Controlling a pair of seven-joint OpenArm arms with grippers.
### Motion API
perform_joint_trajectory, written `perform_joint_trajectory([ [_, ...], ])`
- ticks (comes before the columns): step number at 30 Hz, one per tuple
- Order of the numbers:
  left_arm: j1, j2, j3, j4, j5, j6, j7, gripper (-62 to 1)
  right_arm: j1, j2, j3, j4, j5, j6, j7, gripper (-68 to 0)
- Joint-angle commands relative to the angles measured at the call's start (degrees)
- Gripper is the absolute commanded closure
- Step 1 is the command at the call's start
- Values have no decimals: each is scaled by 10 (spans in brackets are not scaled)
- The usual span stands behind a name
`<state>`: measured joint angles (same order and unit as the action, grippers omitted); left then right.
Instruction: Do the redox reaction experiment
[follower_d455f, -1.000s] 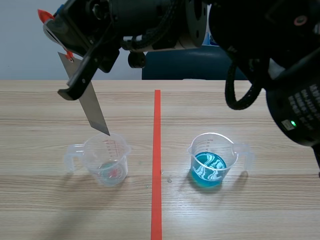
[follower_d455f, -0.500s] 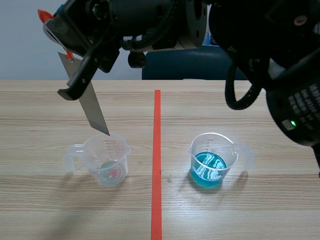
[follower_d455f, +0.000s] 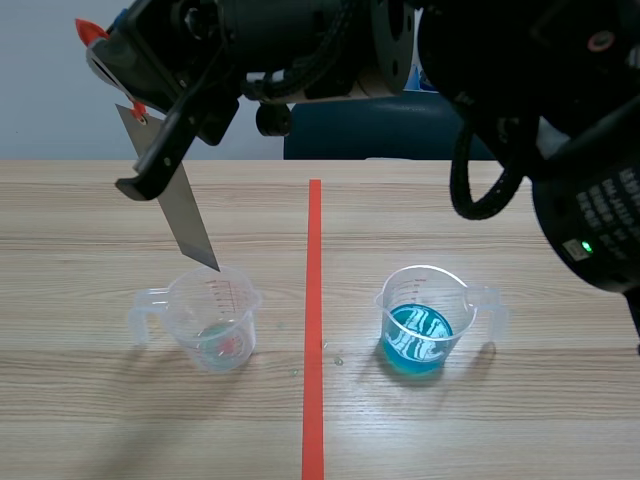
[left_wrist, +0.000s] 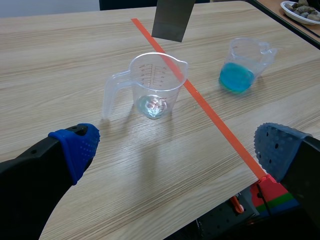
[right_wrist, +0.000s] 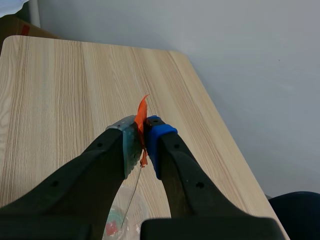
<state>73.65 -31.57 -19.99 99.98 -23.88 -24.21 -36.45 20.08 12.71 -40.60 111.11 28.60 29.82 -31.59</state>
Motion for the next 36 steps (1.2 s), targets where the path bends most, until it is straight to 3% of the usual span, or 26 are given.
perform_joint_trajectory([
  [1, 5, 4, 0, 4, -4, -4, -10, -623, 7, -2, 5, 1, 6, -2, 10, -6],
  [28, 5, 4, 0, 4, -4, -4, -10, -623, 7, 0, 5, 1, 6, -2, 11, -6],
  [32, 5, 4, 0, 4, -4, -4, -10, -623, 7, 17, 12, 5, 7, -2, 17, -6],
  [36, 5, 4, 0, 4, -4, -4, -10, -623, 7, 63, 30, 16, 41, 2, 40, -6],
])
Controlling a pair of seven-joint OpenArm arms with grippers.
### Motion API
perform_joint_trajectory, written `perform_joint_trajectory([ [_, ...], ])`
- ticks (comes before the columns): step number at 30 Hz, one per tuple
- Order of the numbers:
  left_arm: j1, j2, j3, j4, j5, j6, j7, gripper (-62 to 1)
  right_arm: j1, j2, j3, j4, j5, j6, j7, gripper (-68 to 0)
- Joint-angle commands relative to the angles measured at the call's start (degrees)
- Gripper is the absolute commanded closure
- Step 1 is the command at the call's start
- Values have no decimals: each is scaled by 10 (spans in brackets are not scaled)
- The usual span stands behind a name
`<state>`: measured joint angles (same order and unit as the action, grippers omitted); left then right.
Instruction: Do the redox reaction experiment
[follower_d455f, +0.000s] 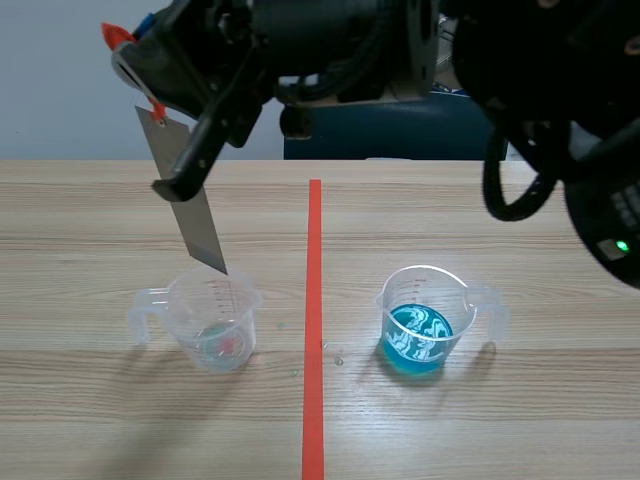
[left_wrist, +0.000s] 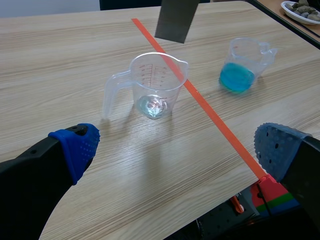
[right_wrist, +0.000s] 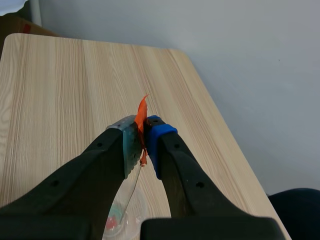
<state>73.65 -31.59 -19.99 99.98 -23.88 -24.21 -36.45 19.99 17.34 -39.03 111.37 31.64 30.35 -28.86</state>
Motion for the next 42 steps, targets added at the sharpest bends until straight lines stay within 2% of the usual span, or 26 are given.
perform_joint_trajectory([
  [1, 5, 4, 0, 4, -4, -4, -10, -623, 7, 30, 20, 14, 23, -3, 16, -6],
  [7, 5, 4, 0, 4, -4, -4, -10, -623, -10, 116, 75, 14, 78, 33, 58, -6],
  [11, 5, 4, 0, 4, -4, -4, -10, -623, -26, 177, 117, 14, 113, 69, 90, -6],
  [19, 5, 4, 0, 4, -4, -4, -10, -623, -75, 297, 204, 15, 181, 124, 144, -6],
  [22, 5, 4, 0, 4, -4, -4, -10, -623, -99, 331, 238, 15, 190, 124, 166, -6],
  [27, 5, 4, 0, 4, -4, -4, -10, -623, -142, 362, 284, 15, 192, 124, 181, -6],
  [33, 5, 4, 0, 4, -4, -4, -10, -623, -185, 381, 321, 15, 192, 124, 190, -6],
  [42, 5, 4, 0, 4, -4, -4, -10, -623, -194, 397, 324, 15, 192, 124, 190, -6],
])
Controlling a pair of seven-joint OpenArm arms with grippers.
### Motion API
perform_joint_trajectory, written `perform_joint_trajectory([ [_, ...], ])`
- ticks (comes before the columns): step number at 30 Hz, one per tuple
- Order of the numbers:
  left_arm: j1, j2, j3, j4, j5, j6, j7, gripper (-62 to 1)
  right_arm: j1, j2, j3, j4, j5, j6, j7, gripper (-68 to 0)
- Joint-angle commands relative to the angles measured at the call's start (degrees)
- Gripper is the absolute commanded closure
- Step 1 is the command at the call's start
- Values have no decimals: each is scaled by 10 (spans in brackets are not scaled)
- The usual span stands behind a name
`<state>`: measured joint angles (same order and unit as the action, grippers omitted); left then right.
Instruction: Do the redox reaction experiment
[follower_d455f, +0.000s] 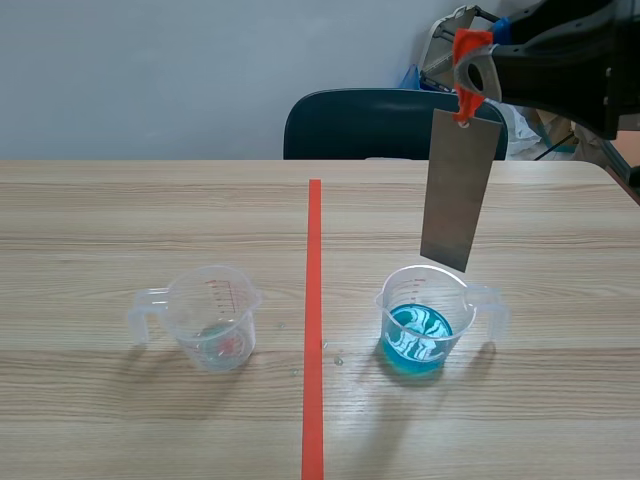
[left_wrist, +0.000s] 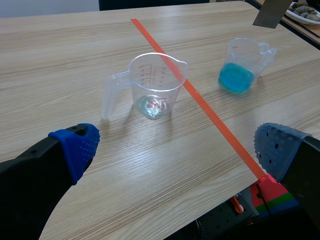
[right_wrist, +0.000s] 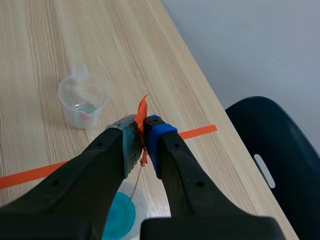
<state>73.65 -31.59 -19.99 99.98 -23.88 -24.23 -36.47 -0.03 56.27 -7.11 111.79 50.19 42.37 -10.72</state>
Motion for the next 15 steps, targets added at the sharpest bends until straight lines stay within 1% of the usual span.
perform_joint_trajectory([
  [1, 5, 4, 0, 4, -4, -4, -9, -623, 6, 7, 5, 10, 6, 4, 8, -6],
  [15, 5, 4, 0, 4, -4, -4, -9, -623, 0, 5, 5, 10, 6, 4, 10, -6],
])
